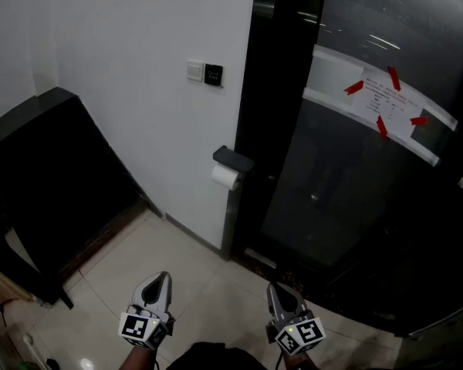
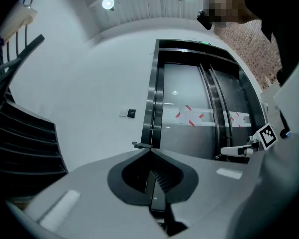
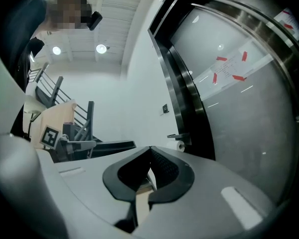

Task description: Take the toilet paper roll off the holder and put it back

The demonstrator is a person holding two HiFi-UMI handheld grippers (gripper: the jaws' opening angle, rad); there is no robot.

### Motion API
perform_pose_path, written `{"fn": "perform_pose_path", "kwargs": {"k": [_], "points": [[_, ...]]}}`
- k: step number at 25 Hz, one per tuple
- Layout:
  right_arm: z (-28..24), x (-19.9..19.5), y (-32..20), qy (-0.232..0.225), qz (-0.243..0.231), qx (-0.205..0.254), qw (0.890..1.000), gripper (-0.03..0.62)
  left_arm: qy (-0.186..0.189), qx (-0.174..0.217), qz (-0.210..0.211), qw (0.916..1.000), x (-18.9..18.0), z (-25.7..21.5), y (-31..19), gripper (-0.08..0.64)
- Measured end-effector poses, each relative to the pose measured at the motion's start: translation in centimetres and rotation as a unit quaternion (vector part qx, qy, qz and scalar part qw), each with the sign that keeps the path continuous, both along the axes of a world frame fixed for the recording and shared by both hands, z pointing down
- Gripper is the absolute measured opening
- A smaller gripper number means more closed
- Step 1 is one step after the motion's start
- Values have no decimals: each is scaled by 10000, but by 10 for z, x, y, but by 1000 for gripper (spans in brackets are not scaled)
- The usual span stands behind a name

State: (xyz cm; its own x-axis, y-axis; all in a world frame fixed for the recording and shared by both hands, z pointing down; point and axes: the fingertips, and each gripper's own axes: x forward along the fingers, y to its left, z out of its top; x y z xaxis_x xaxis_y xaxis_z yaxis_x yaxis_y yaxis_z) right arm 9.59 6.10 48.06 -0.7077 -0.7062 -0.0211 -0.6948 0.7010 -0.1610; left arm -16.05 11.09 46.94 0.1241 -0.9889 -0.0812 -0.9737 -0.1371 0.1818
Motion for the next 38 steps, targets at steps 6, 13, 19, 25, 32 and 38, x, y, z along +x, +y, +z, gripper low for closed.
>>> {"fn": "perform_pose_path", "kwargs": {"k": [6, 13, 19, 25, 32, 38], "points": [[2, 15, -1, -8, -53, -15, 10000, 12, -55, -26, -89, 9999, 7, 0, -1, 2], [4, 29, -2, -22, 19, -24, 10000, 12, -150, -30, -181, 9997, 4, 3, -1, 2], [8, 31, 3, 26, 34, -55, 10000, 12, -201, -86, -7, 9998, 16, 3, -1, 2], [12, 35, 4, -11, 164, -108, 9998, 12, -197, -74, 173, 9996, 25, -2, 0, 2], [11, 32, 5, 25, 182, -92, 9998, 12, -136, -119, 209, 9996, 22, 3, 4, 2], [14, 33, 8, -25, 258, -158, 9995, 12, -114, -92, 269, 9995, 20, 6, 7, 2]]}}
